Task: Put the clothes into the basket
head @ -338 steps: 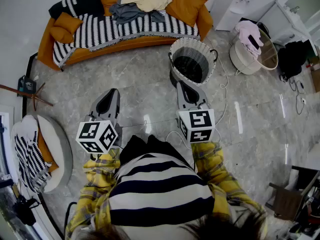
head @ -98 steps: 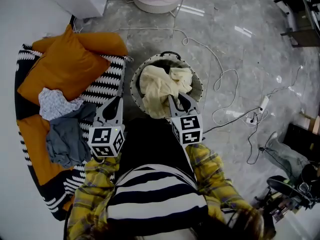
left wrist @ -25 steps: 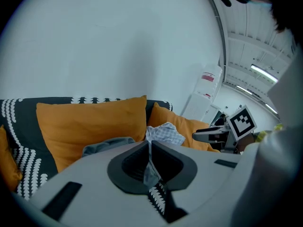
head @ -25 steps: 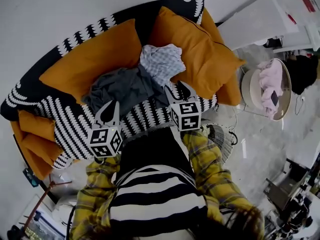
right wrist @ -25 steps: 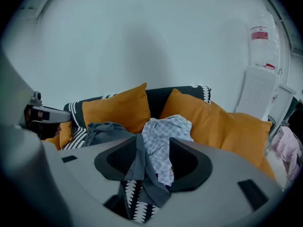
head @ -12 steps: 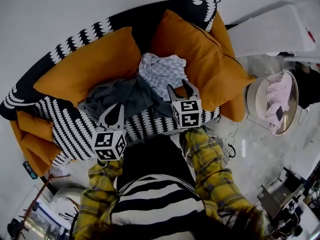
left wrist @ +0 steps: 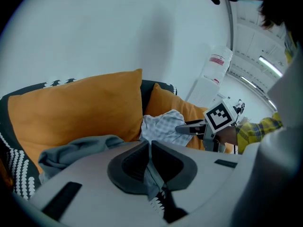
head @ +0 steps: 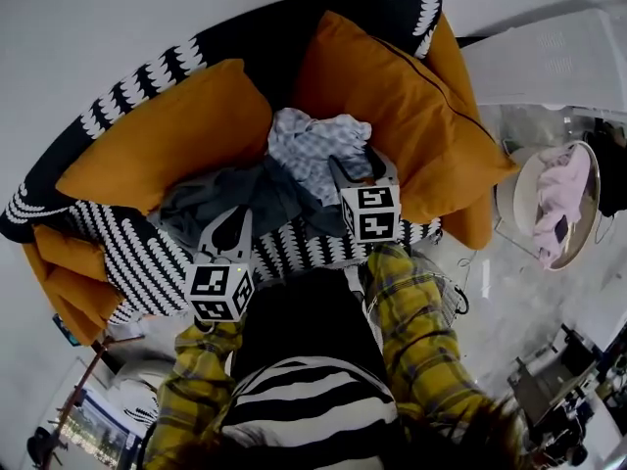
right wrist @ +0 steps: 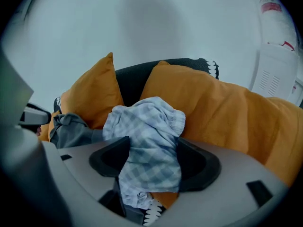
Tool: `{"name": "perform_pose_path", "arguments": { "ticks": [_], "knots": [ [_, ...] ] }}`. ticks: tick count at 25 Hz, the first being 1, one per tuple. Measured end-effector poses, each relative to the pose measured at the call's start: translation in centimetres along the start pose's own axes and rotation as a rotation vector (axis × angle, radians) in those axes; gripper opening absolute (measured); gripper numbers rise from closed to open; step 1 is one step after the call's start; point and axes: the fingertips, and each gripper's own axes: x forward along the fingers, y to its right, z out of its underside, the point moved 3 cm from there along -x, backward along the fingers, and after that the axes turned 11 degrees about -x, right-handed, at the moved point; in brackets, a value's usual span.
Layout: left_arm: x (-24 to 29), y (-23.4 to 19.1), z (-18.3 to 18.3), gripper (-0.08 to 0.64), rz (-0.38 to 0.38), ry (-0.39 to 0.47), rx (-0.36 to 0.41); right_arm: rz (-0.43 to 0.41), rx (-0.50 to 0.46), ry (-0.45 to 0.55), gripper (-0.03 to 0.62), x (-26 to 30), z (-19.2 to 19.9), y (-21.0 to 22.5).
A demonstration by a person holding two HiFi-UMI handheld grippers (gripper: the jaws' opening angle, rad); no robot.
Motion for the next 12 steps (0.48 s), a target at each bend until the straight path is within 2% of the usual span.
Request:
{"name": "perform_pose_path", "arguments": {
  "ticks": [8,12],
  "knots": [
    [1.1,0.0,0.2,0.031,0.001,-0.025,0.003,-0.058,-0.045,-0.04,0.31,2.3,0.9,-1.8],
    [0.9,0.4,0.4,0.031,0.004,-0.03,0.01,-0.147,-0.067,-0.082,0.226,2.7,1.8,-3.9]
  ]
}}
